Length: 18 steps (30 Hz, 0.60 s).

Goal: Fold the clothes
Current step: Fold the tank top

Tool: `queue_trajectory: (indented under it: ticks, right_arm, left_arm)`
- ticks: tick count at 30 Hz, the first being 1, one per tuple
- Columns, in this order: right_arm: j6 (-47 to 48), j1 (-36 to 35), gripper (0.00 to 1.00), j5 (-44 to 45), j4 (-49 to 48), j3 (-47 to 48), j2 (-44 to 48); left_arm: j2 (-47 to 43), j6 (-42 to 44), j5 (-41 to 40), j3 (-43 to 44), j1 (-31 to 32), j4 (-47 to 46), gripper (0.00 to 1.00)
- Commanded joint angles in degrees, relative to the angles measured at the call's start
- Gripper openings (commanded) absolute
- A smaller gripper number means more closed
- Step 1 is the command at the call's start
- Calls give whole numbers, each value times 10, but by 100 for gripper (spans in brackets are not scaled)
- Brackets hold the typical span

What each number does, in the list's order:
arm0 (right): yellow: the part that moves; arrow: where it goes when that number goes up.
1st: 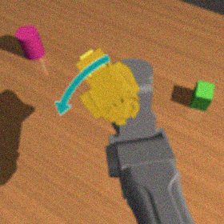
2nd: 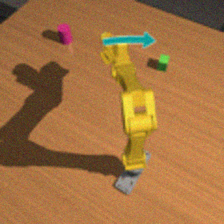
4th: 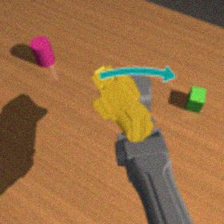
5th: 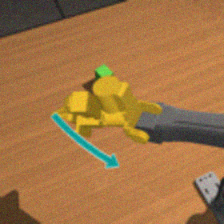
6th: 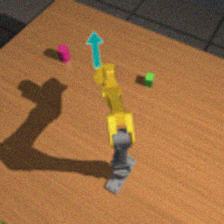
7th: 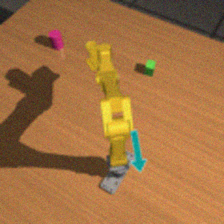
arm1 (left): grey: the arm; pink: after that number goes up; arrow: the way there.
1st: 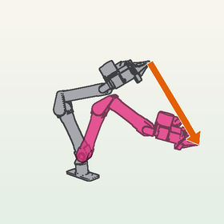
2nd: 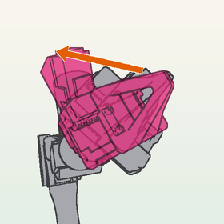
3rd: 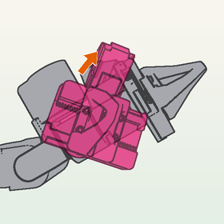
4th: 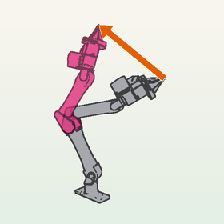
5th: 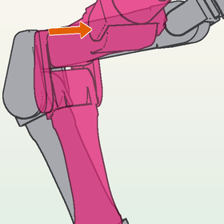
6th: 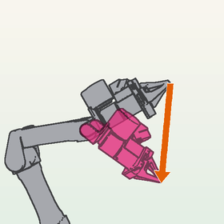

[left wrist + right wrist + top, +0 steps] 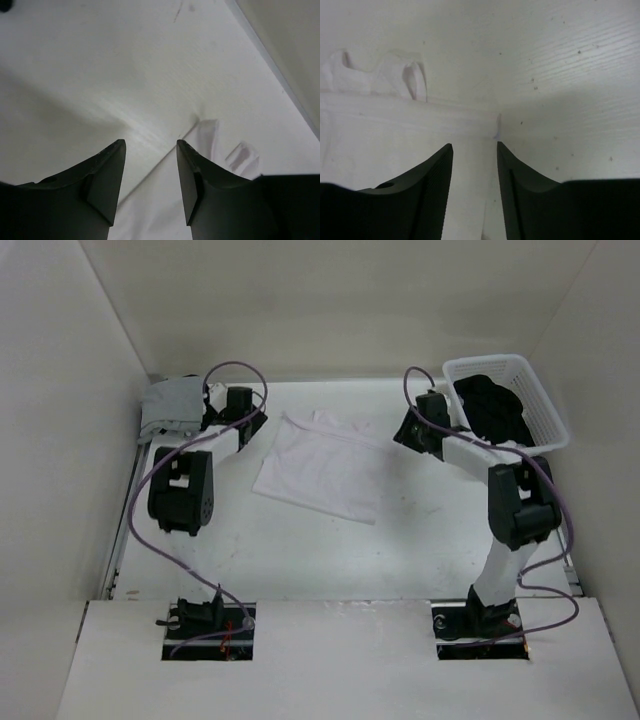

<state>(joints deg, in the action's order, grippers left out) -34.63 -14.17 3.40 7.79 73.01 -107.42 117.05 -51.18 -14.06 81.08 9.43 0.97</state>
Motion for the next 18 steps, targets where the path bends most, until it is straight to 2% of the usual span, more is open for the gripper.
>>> queue_trajectory:
  ticks: [1,4,5,6,8,9,11,12,14,17,18]
  right_arm:
    - [-4,-31,47,49,-51,-62,110]
    - [-15,-75,53,88,-73,-160,201]
    - [-20,-96,50,93,-83,-200,230]
    - [-26,-120,41,94,-95,-238,259]
    - [-44,-166,8,93,-110,-308,308]
    - [-54,-187,1,88,-115,-336,330]
    - [-69,-228,0,86,-117,-384,369]
    - [-78,-249,4,92,-119,-406,384]
    - [-105,-273,20,99,-132,-446,397]
    - [-118,-283,25,88,-158,-470,385]
    - [-119,-283,30,88,-162,-470,382]
  left_arm:
    - [-167,-15,-22,-130,15,-64,44]
    - [-259,-8,-60,-280,41,-91,44]
    - [-283,-6,-64,-326,42,-95,44]
    - [-305,-10,-62,-367,41,-95,44]
    - [-352,-21,-52,-437,37,-95,43]
    - [-376,-26,-44,-469,37,-98,43]
    - [-415,-30,-25,-518,32,-98,43]
    - [-428,-30,-13,-535,26,-98,43]
    - [-431,-22,16,-551,8,-100,44]
    - [-414,-12,49,-559,-12,-127,43]
    - [-409,-14,56,-562,-14,-141,43]
